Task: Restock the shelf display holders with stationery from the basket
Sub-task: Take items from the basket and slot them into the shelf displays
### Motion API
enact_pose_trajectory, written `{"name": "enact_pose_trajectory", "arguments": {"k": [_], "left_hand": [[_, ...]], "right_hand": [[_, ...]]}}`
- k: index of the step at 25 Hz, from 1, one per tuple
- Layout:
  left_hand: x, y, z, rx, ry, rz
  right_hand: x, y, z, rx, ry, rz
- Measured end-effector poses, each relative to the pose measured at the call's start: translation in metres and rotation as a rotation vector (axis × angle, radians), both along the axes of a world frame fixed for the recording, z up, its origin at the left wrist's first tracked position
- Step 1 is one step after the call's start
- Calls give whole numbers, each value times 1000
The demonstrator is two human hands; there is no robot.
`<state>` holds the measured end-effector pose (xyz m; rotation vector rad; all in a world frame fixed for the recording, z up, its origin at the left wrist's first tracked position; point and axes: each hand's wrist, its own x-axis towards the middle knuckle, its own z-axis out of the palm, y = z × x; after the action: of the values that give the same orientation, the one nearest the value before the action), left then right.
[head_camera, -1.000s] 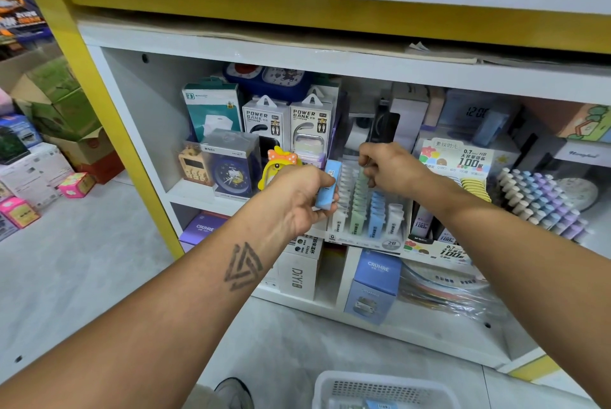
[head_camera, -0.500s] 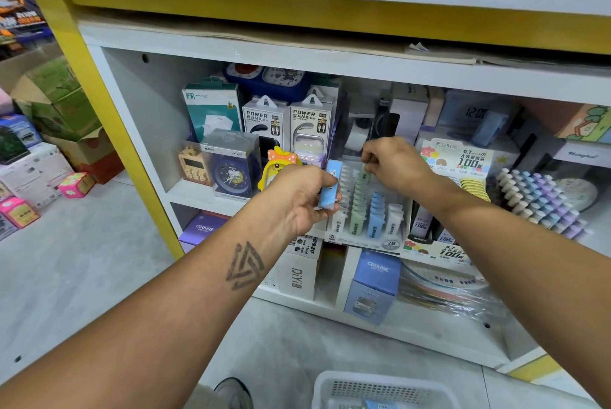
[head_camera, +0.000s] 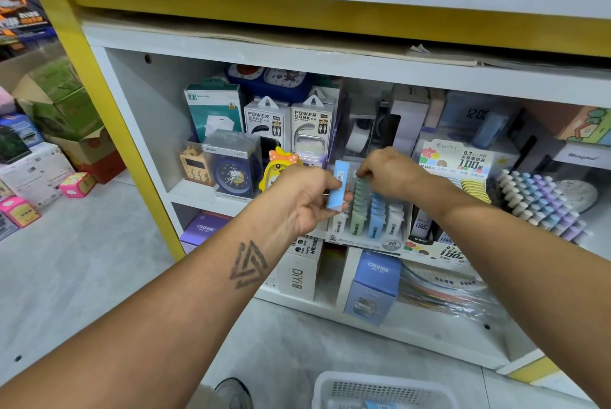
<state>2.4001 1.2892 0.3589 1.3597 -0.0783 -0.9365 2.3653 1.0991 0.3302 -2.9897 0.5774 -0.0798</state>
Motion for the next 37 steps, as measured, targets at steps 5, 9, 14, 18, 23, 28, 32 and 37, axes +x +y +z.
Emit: {"name": "enact_pose_trajectory", "arguments": {"k": [5,9,14,18,23,28,32,37], "left_hand": [[-2,-6,1,-46,-49,88],[-3,-16,1,-110,-60,192],[-13,-35,1,-112,12,215],[-24,-44,4,-131,38,162],[-25,-45,-15,365,-818,-131],[-27,-36,-40,675,-1458,-712],[-21,-39,-45,765,-1475,-832],[-23,-39,-44,744,-1482,-819]], "right_hand": [[-19,15,32,901,-304,-158],[-57,27,42,1399,-255,0],[-82,28,43,835,-467,189],[-89,23,42,464,-477,268],[-80,-2,37,-12,-513,139],[-53,-3,12,-161,-207,73],[-43,-2,7,-123,-124,49],[-43,-2,12,-25,-100,72]]}}
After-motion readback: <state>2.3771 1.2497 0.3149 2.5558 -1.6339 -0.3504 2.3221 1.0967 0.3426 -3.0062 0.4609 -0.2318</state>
